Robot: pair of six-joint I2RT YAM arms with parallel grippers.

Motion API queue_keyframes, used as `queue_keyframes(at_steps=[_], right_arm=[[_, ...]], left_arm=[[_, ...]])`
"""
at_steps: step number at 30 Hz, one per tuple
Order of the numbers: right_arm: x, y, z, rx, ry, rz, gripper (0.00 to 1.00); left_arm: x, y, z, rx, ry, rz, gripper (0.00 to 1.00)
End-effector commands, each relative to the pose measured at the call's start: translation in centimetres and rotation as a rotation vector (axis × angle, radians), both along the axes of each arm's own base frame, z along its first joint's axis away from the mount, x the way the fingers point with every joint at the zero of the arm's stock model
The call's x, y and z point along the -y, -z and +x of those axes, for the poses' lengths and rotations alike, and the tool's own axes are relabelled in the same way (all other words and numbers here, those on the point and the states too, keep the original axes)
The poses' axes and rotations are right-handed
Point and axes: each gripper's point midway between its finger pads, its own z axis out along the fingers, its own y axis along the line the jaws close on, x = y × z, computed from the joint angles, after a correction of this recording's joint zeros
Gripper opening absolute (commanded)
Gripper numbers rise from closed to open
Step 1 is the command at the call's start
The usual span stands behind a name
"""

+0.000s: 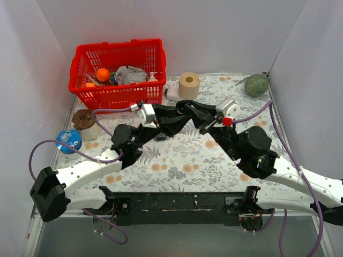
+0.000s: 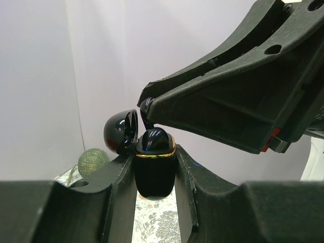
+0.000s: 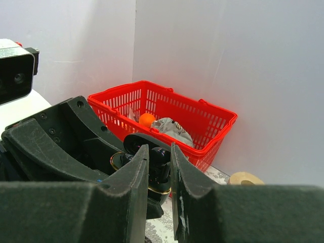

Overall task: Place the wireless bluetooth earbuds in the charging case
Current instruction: Place the earbud in the charging case.

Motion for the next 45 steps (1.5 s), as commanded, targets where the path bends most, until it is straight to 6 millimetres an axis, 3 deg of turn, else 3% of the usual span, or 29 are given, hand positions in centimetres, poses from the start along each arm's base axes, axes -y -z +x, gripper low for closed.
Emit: queue_keyframes(at_steps=[1,13,18,38,45], right_arm=[[0.4,-0.1,0.2,-0.032,0.018,0.013,0.26],[0.8,-1.1,0.3,-0.042,0.03,0.035,0.37],[1.4,-2.5,0.3,-0.04,0.044,0.067,0.47],[3.3,-5.9,-0.9,-0.02,0.013,0.156,0.54],[3.8,-6.3,-0.7,-0.03,0.034,0.148,0.54]], left_arm=[[-1.5,-3.3,-1.1,0.059,-0.005,-0.077,0.0],[-1.6,-3.0,-0.9,0.055,-0.012,-0.077,0.0],[-1.6,-2.8,-0.9,0.055,-0.016,-0.078,0.0],[-2.0,-2.5,-0.7,0.051,-0.033,-0.089,0.0],[-2.2,-2.3,-1.0,0.058,-0.03,-0.088,0.0]])
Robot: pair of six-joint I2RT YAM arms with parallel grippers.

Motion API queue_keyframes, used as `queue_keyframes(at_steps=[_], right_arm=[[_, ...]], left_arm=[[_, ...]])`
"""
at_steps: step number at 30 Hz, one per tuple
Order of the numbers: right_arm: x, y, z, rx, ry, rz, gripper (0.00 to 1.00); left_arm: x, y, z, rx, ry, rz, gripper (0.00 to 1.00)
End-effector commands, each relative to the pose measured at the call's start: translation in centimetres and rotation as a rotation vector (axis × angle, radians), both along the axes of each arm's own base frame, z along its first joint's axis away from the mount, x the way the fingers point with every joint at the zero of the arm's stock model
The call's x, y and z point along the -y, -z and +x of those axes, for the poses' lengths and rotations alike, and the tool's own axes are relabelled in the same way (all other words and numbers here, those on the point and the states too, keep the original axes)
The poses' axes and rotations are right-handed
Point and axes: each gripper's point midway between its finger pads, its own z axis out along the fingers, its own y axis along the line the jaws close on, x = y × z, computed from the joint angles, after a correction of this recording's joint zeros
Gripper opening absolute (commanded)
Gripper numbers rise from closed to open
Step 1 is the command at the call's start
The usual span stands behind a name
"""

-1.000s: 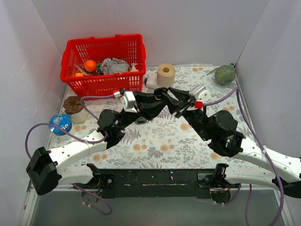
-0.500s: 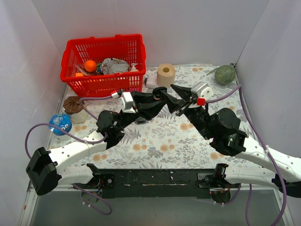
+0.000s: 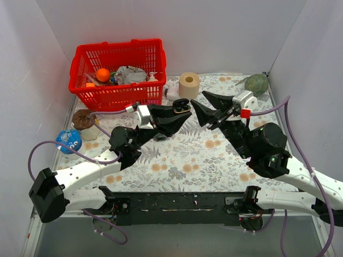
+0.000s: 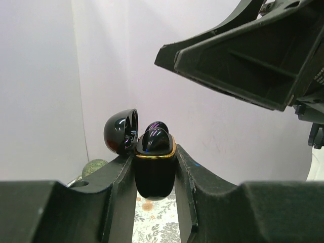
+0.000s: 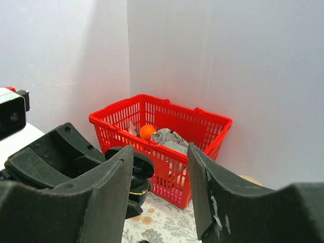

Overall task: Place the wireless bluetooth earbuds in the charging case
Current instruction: Place the earbud in the charging case, then close the charging case.

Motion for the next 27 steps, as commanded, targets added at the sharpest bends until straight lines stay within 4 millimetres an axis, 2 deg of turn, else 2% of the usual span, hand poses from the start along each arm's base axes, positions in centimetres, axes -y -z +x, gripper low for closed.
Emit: queue_keyframes(at_steps=[1,5,6,11,13,14,16,18,19,20,21,23,27], right_arm=[[1.2,-2.1,0.0,-0.021,0.022,0.034,0.53],[0.9,-1.0,0.7,-0.082,0.055,-0.031,0.48],[1.2,-0.7,1.1,-0.106,0.085,-0.032,0.47],[1.8,-0.6,1.8,-0.16,0.141,-0.048,0.43],[1.5,0.3,1.9,-0.185,0.146,-0.107,0.43],[1.7,-0.1,2.0,-0.193,0.152,-0.108,0.43],[0.9,1.3,2.1,-0.228,0.148,-0.176,0.43],[0.2,1.6,2.0,-0.243,0.121,-0.206,0.43],[-0.1,2.4,1.8,-0.264,0.104,-0.237,0.42],[-0.7,2.9,1.8,-0.278,0.088,-0.255,0.41],[-1.1,2.5,1.4,-0.28,0.051,-0.262,0.4],[-2.1,3.8,1.1,-0.321,0.018,-0.31,0.39],[-3.4,4.3,0.2,-0.352,-0.064,-0.331,0.39]], left_arm=[[-1.3,-1.2,-0.8,0.039,-0.012,-0.042,0.0],[-2.0,-1.2,-1.9,0.072,0.011,-0.059,0.0],[-2.0,-0.6,-2.2,0.065,0.025,-0.054,0.0],[-2.2,0.4,-5.0,0.087,0.141,-0.024,0.0],[-2.5,0.7,-6.3,0.088,0.2,-0.013,0.0],[-2.3,1.3,-7.3,0.1,0.249,0.015,0.0],[-2.5,1.5,-8.6,0.102,0.312,0.035,0.0],[-2.4,2.3,-9.7,0.107,0.364,0.077,0.0],[-2.7,2.2,-10.1,0.111,0.373,0.078,0.0],[-2.7,2.6,-10.2,0.1,0.377,0.093,0.0],[-2.8,2.7,-10.1,0.095,0.369,0.097,0.0],[-3.1,2.7,-10.0,0.096,0.341,0.104,0.0],[-3.5,2.7,-9.2,0.075,0.283,0.107,0.0]])
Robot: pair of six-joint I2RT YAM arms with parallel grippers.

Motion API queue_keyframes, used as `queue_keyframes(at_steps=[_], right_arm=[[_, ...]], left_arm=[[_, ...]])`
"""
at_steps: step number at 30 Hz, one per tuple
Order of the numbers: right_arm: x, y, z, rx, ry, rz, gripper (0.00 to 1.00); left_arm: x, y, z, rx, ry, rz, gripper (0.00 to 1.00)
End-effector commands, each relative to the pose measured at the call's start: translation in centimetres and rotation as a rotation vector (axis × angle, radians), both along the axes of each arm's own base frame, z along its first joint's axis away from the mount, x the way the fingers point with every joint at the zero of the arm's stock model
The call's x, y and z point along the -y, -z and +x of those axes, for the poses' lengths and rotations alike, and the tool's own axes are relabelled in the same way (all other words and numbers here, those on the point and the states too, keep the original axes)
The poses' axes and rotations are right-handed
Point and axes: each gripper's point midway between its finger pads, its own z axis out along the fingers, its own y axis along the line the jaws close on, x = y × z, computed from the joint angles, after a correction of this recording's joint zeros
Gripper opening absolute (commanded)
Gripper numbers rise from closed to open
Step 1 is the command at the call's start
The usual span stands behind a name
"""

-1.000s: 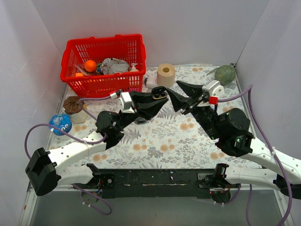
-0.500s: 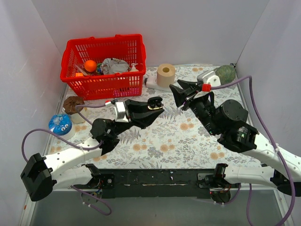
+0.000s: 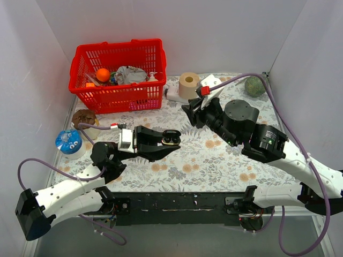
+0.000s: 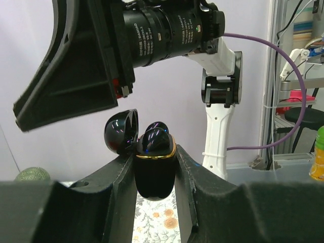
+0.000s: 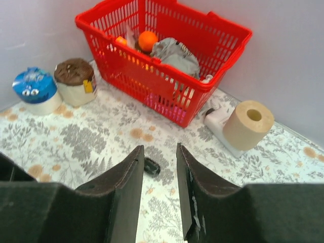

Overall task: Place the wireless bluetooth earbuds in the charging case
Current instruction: Close the charging case.

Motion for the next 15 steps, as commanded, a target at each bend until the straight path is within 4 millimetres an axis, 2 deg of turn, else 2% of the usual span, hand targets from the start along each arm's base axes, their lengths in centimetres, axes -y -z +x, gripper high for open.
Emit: queue_keyframes(at_steps=[1,7,15], right_arm=[[-0.9,0.0,-1.6,-0.067,-0.1,0.009,0.39],[-1.8,0.7,-2.4,-0.097,-0.153,0.018,0.4],[-2.8,0.9,-2.9,-0.102,-0.203,0.018,0.4]], left_arm=[[-0.4,0.5,0.9,-0.024,-0.06,0.026,0.0],[-0.6,1.3,2.0,-0.076,-0.114,0.027,0.0],[-0.7,1.4,2.3,-0.091,-0.13,0.026,0.0]])
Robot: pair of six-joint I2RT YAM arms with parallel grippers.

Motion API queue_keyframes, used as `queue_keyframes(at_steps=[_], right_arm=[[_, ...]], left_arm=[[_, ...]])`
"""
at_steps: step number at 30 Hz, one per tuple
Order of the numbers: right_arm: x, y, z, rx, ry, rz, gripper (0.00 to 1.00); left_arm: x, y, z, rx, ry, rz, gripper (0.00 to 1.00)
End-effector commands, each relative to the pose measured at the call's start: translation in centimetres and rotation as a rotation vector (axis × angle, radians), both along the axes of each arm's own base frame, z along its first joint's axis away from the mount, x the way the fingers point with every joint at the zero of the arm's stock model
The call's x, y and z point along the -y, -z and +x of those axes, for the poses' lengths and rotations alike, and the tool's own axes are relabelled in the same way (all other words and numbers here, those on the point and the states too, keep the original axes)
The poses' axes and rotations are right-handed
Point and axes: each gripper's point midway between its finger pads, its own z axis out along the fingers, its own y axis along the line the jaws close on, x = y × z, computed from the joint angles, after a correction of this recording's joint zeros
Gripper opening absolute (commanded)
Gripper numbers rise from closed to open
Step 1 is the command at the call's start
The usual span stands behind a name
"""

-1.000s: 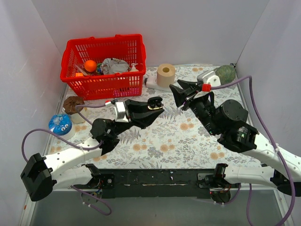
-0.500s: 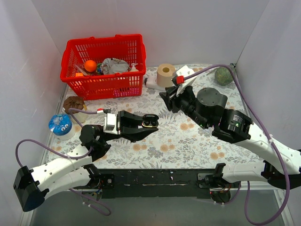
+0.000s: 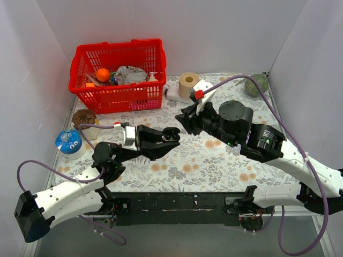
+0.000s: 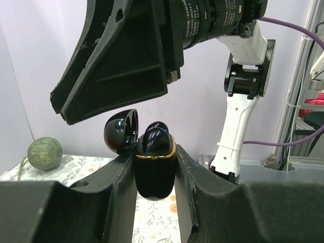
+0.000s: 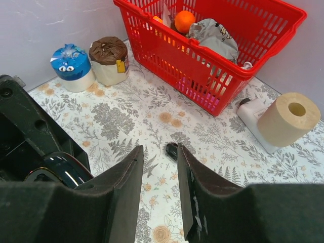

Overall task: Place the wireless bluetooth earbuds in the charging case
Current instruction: Close the charging case.

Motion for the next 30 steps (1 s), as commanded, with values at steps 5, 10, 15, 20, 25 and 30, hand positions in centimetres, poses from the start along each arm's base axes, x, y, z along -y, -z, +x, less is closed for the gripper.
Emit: queue_keyframes(at_steps=[5,10,15,20,25,30], right_arm=[[-1.2,-1.3,-1.3,-0.002,-0.101,0.047,0.4],[-1.6,-0.9,-2.0,-0.009,-0.142,0.039,0.4],[-1.5,-0.8,-2.3,-0.016,-0.16,0.038,0.4],[-1.5,-0.5,-2.7,-0.026,-0.174,0.038,0.39],[-1.4,-0.3,-2.8,-0.034,-0.176,0.04,0.39],[1.4,-1.9,-0.7,-0.005,0.01,0.13,0.46]], left_arm=[[-0.5,-0.8,0.7,0.006,-0.047,-0.016,0.0],[-0.4,-0.9,0.9,0.007,-0.055,-0.018,0.0],[-0.4,-0.9,1.1,0.002,-0.066,-0.021,0.0],[-0.4,-1.0,1.4,0.001,-0.079,-0.024,0.0],[-0.5,-1.0,1.6,-0.002,-0.089,-0.026,0.0],[-0.5,-0.2,2.9,-0.054,-0.144,-0.014,0.0]])
